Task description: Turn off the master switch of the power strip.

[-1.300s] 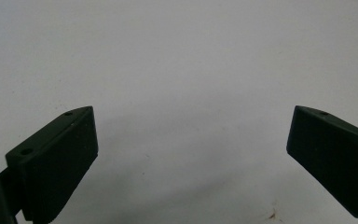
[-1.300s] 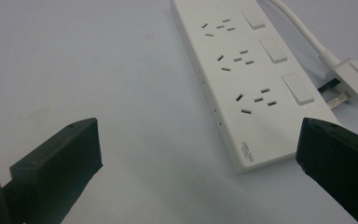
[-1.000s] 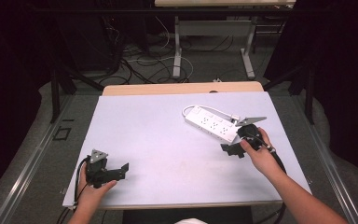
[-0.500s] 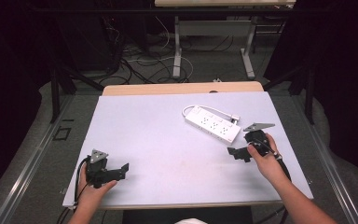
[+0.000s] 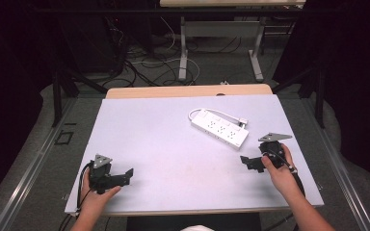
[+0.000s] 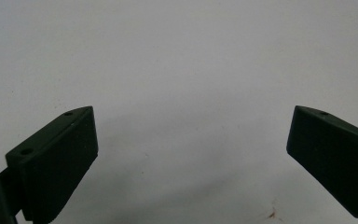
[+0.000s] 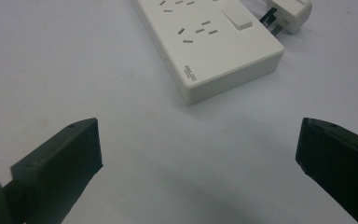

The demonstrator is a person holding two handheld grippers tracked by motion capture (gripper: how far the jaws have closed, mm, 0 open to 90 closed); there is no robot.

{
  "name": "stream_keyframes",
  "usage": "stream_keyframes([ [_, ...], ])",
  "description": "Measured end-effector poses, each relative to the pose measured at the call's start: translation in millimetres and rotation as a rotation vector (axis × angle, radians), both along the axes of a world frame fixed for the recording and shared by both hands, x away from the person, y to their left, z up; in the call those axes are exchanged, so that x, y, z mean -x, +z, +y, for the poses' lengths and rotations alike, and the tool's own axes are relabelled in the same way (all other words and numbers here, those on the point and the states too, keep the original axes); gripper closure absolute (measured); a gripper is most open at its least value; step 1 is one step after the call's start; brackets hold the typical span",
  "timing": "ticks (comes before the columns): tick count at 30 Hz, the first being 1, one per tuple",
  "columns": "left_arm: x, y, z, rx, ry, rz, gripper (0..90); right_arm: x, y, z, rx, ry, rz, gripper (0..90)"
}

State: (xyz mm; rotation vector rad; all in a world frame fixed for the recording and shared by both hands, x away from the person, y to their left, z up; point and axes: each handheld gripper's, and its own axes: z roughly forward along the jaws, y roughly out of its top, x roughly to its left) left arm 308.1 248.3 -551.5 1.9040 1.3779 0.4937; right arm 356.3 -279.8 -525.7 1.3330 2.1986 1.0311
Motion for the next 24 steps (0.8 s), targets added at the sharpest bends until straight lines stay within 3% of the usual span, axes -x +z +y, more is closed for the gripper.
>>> stream_keyframes([
  [13, 0.2, 0.1, -0.4, 0.003, 0.004, -0.002, 2.0, 14.1, -9.1, -13.3, 0.009, -0.033, -0.034, 0.0],
  [24, 0.3, -0.1, -0.7, 0.005, 0.005, -0.006, 2.0, 25.5, -20.3, -22.2, -0.008, -0.069, -0.032, 0.0],
])
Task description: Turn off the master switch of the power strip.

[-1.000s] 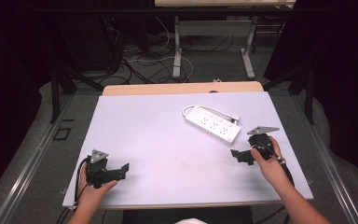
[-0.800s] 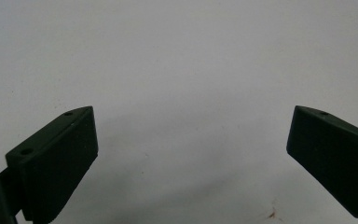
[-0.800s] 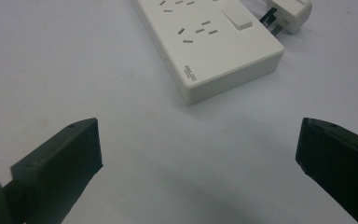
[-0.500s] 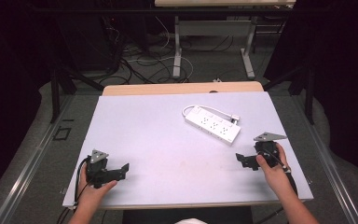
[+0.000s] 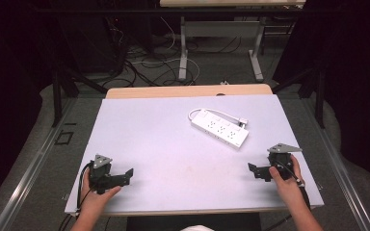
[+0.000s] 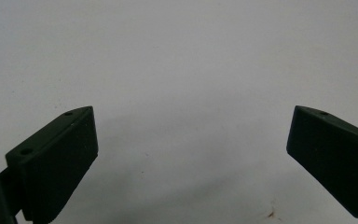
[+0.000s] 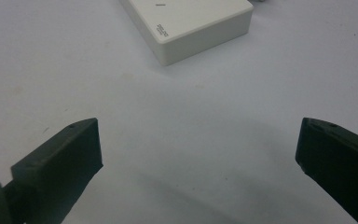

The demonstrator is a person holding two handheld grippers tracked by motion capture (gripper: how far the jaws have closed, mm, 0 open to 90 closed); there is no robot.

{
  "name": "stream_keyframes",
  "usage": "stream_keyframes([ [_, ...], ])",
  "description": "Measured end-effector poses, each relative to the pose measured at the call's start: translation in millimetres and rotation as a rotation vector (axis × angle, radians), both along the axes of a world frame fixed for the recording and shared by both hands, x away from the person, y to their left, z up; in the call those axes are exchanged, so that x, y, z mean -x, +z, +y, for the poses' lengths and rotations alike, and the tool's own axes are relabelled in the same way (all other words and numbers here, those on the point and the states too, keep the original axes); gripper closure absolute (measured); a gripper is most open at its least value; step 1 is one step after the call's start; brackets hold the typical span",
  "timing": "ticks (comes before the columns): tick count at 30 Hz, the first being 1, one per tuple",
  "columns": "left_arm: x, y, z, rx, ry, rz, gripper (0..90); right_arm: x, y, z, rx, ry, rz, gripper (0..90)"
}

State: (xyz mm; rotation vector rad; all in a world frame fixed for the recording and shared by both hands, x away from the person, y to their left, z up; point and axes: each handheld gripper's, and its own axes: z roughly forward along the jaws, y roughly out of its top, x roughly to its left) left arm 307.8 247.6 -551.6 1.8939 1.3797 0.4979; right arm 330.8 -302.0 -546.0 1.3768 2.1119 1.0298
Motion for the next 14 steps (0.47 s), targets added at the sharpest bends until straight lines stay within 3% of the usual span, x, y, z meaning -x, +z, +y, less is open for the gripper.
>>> stream_keyframes([
  [14, -0.4, 0.3, 0.1, -0.006, -0.003, 0.003, 2.0, 1.5, -1.8, -4.9, -0.024, -0.019, 0.000, 0.1],
])
